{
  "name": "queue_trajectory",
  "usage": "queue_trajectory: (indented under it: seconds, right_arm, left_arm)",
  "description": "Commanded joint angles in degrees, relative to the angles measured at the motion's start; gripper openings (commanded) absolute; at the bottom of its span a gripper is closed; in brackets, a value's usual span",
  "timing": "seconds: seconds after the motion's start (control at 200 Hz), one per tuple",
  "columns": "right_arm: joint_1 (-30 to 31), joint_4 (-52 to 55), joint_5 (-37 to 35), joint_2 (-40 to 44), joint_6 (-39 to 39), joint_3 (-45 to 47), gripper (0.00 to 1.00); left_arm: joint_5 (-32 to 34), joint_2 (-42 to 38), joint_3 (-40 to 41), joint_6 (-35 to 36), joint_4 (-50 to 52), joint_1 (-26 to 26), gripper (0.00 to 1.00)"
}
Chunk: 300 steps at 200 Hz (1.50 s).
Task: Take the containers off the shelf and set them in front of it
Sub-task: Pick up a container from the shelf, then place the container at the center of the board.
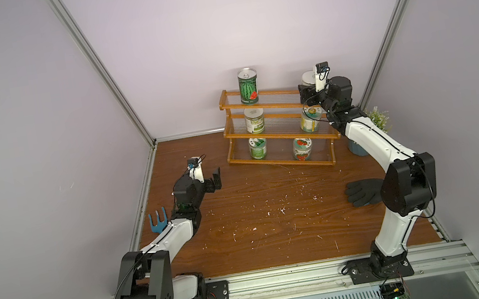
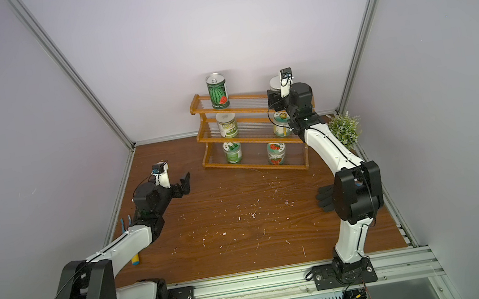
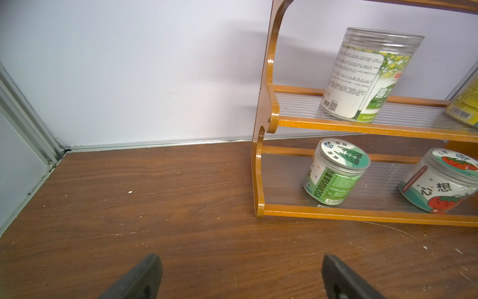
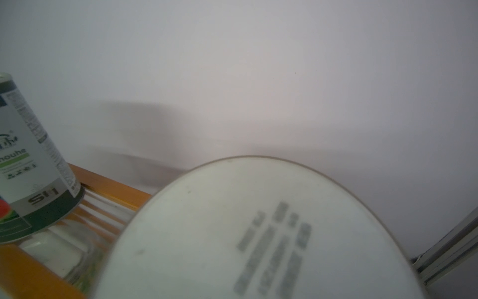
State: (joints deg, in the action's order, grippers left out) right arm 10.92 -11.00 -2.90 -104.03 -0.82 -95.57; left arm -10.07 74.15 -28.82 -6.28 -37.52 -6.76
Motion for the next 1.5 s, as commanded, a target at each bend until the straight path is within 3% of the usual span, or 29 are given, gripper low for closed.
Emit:
queue_trajectory:
  seconds: [0.0,0.385,0.646,1.256,1.496]
  right_arm:
    - [0.2,-3.6,0.9,3.9,0.7,0.8,0.56]
    - [0.3,-2.9,6.4,11.9,-0.3,3.5,0.55]
    - [1.4,-2.7,10.2,22.0,-3.0,13.0,0.54]
    - [12.9,-2.7,8.5,48.1,-4.9,47.0,0.53]
    - [17.3,-14.7,4.5,56.5,-7.4,66.1,0.54]
  left_arm:
    - [-0.8,-0.2,0.3,-0.5,-1.2,-0.5,0.99]
    - [-1.2,0.0,0.2,-1.0,-1.4,-0.5,0.99]
    - [-1.4,0.1,0.3,-1.4,-1.5,-0.6,0.99]
    - [-2.1,0.4,0.3,-1.5,-1.9,-1.1,0.99]
    - [-2.3,0.4,0.3,-1.7,-2.3,-1.3,0.99]
